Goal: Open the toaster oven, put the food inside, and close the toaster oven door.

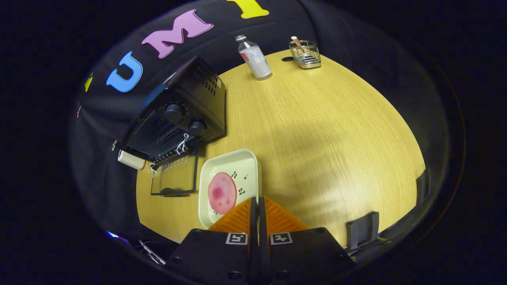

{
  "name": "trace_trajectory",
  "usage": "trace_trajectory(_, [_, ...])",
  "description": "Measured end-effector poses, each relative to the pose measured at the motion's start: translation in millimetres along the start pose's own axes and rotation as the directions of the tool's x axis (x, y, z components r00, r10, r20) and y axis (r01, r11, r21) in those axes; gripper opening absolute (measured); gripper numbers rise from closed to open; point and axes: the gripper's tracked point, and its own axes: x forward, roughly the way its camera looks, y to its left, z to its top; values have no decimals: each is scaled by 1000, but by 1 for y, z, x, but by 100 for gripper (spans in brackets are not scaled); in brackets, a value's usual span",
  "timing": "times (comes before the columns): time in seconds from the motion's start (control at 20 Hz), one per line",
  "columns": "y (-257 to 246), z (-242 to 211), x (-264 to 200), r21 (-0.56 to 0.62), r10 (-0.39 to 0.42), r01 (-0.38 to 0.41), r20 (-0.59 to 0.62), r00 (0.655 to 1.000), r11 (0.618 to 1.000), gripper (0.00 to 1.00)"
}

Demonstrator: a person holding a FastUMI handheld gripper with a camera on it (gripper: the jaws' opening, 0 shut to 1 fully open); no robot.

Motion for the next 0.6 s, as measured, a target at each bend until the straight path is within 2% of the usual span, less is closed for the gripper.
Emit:
trace_trajectory(0.4, [41,-37,-39,105,-5,-6,107,994,994,6])
trace_trajectory(0.6, [78,-53,-49,176,46,-71,143,989,982,6])
